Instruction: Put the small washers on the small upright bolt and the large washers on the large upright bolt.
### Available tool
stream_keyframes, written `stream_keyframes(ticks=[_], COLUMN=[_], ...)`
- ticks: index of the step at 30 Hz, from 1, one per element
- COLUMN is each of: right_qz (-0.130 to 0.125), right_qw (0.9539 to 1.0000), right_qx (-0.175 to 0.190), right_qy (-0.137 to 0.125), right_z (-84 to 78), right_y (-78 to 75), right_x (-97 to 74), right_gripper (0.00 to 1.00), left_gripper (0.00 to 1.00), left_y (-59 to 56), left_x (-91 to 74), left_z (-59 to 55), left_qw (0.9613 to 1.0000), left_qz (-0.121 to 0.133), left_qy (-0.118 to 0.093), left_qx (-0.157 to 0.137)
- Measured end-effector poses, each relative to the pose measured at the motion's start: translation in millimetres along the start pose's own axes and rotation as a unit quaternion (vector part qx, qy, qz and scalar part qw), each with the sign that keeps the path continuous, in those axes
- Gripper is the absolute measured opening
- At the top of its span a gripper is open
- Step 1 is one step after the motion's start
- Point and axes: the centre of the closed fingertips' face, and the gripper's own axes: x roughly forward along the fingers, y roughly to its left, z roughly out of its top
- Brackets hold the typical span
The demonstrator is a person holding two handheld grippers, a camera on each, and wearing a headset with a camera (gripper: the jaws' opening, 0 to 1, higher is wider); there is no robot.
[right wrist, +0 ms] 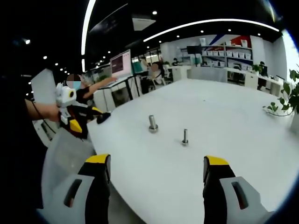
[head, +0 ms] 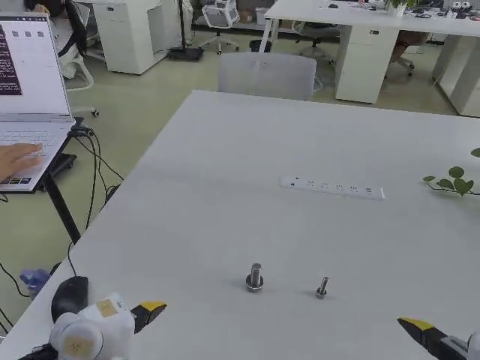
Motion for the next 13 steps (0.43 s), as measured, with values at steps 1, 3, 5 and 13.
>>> stream_keyframes(ticks=[1,3,5,13], right_qz=[0.0,0.0,0.004,0.021], right_qw=[1.0,1.0,0.9999,0.9997], right_qx=[0.001,0.005,-0.004,-0.01], right_qy=[-0.001,0.007,0.016,0.01], right_z=[-3.1,-11.9,-17.2,-18.6], right_y=[1.0,2.8,7.9,23.0], right_x=[-1.2,-1.6,-1.8,-1.7], right_gripper=[0.84,0.86,0.86,0.9], left_gripper=[0.89,0.89,0.89,0.91], left_y=[-1.0,-1.7,-2.6,-5.2], left_x=[-0.4,-0.6,-2.2,-3.6], left_z=[-0.2,-2.8,-5.3,-10.7], left_qw=[1.0,1.0,1.0,0.9999], left_qz=[0.001,0.002,0.006,0.014], left_qy=[0.0,0.0,0.004,0.009], left_qx=[0.0,0.0,-0.002,-0.002])
